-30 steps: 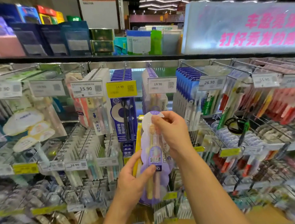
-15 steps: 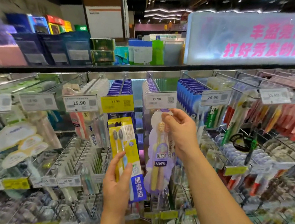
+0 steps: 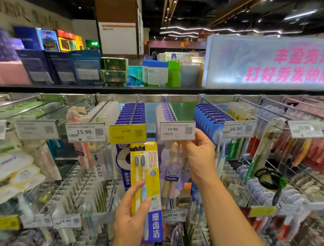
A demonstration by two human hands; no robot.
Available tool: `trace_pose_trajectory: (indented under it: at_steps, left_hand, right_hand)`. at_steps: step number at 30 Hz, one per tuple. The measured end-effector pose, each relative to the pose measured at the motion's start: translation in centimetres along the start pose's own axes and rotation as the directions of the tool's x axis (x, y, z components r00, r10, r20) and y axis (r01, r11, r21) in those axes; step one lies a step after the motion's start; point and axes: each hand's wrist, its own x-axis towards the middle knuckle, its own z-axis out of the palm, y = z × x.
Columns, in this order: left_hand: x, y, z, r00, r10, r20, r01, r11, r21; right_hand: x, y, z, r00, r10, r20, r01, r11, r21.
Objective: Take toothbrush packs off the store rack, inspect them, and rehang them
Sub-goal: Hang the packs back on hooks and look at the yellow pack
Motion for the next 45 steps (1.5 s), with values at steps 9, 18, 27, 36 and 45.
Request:
trace_pose_trajectory:
  at_steps: [9, 18, 27, 36, 45]
  left_hand:
    - [0.6, -0.2, 0.4, 1.0, 0.006, 0.017, -0.006, 1.0, -0.029]
    - [0.6, 0.2, 0.3, 1.0, 0.001, 0.018, -0.001, 1.0, -0.013]
    - [0.4, 1.3, 0.5, 0.996, -0.082, 0.035, 0.083, 0.995, -0.056]
    - [-0.6, 2.1, 0.7, 0.986, -0.114, 0.121, 0.124, 0.989, -0.083]
    - [-2.2, 2.4, 0.2, 0.979, -0.139, 0.15, 0.153, 0.985, -0.085]
  right_hand:
    - [0.8, 0.1, 0.3, 0.999, -0.027, 0.041, 0.029, 0.998, -0.047]
    - [1.5, 0.5, 0.5, 0.997, -0.009, 0.07, 0.013, 0.999, -0.048]
    - [2.0, 1.3, 1.9, 0.989, -0.1, -0.105, 0.089, 0.991, -0.102]
    - [2.0, 1.8, 1.9, 0.977, -0.092, -0.193, 0.048, 0.973, -0.224]
    - [-2.1, 2.6, 1.0, 0.94, -0.012, -0.34, -0.105, 0.941, -0.323]
